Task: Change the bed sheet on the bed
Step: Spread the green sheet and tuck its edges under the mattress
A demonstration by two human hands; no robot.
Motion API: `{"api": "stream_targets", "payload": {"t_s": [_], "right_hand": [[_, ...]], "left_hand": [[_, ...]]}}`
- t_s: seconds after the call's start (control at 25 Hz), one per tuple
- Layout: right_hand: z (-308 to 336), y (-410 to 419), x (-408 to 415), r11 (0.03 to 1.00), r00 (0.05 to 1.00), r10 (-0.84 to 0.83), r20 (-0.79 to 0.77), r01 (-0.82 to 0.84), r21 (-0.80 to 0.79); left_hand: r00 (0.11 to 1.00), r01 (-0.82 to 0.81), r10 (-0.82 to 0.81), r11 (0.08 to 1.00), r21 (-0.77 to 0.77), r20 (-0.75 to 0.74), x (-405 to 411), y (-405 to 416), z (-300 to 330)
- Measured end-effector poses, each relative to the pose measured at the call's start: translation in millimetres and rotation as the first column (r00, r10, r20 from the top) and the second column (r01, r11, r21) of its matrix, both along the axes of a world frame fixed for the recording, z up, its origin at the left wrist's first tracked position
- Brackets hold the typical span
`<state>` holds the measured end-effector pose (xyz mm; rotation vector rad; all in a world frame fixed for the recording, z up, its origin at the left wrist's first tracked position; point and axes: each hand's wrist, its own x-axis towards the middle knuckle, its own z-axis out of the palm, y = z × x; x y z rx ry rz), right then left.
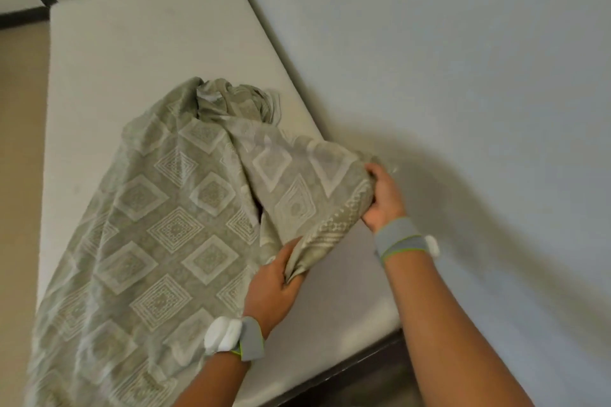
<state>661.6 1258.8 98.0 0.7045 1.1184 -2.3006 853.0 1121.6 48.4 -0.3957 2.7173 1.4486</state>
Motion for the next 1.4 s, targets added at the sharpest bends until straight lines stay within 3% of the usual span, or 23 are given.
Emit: {"api": "stream_targets", "payload": {"t_s": [0.08,0.16,0.24,0.32,0.44,0.56,0.68,0.76,0.8,0.92,1.0,1.08,1.12,1.2,1.28,1.4], "right_hand": [[46.8,25.4,17.5,0.992,0.976,-0.126,-0.180,0.123,-0.033],[38.9,70.9,51.1,0.966,0.946,-0.258,-0.198,0.259,-0.022],[-17.6,114.6,93.0,0.931,0.945,-0.310,-0.103,0.324,0.170],[-74.8,139.5,131.1,0.826,0.912,-0.407,0.051,0.343,0.448],[-115.8,151.9,168.1,0.779,0.883,-0.422,0.206,0.237,0.581],[-130.7,157.0,165.7,0.763,0.931,-0.274,0.243,0.056,0.644],[-116.3,157.4,148.3,0.743,0.975,-0.214,0.059,0.123,0.658],[-100.6,165.8,143.6,0.638,0.969,-0.243,-0.046,0.196,0.744],[-102.1,171.2,146.9,0.559,0.970,-0.242,-0.018,0.155,0.815],[-124.7,182.7,172.1,0.447,0.950,-0.130,0.283,-0.199,0.872],[-139.7,185.3,180.9,0.209,0.898,0.058,0.436,-0.438,0.875],[-142.1,180.5,172.2,0.014,0.909,0.248,0.334,-0.348,0.937],[-144.5,177.6,163.5,-0.017,0.896,0.361,0.258,-0.270,0.963],[-156.7,171.4,136.8,-0.046,0.823,0.540,0.175,-0.178,0.983],[-181.2,166.3,106.0,-0.110,0.734,0.650,0.198,-0.167,0.980],[-235.4,160.9,67.4,-0.215,0.655,0.579,0.486,-0.453,0.865]], "left_hand": [[0.995,0.065,-0.066,0.998,-0.006,-0.076,0.4,8.7,29.1],[0.976,0.216,-0.218,0.974,-0.072,-0.015,7.3,28.2,28.3],[0.926,0.352,-0.334,0.932,-0.086,0.175,21.1,48.7,-1.6],[0.833,0.440,-0.386,0.897,-0.052,0.396,39.6,61.7,-35.1],[0.722,0.481,-0.376,0.876,-0.031,0.581,58.2,74.0,-68.2],[0.800,0.375,-0.300,0.926,-0.044,0.520,59.0,80.6,-78.2],[0.869,0.297,-0.276,0.955,0.014,0.411,60.9,88.8,-79.6],[0.841,0.379,-0.330,0.925,-0.032,0.430,64.6,97.8,-84.1],[0.806,0.428,-0.347,0.901,-0.067,0.480,67.4,102.8,-90.7],[0.616,0.519,-0.280,0.848,-0.111,0.737,66.9,110.7,-106.4],[0.505,0.536,-0.205,0.836,-0.119,0.838,56.2,110.7,-116.3],[0.426,0.571,-0.180,0.814,-0.109,0.887,44.1,108.1,-123.8],[0.395,0.588,-0.191,0.804,-0.087,0.899,37.2,108.4,-125.0],[0.419,0.554,-0.223,0.831,-0.053,0.880,21.3,113.7,-132.0],[0.592,0.345,-0.243,0.938,0.031,0.768,3.2,120.9,-148.2],[0.755,0.017,-0.203,0.956,0.292,0.623,-25.6,130.5,-178.3]]}}
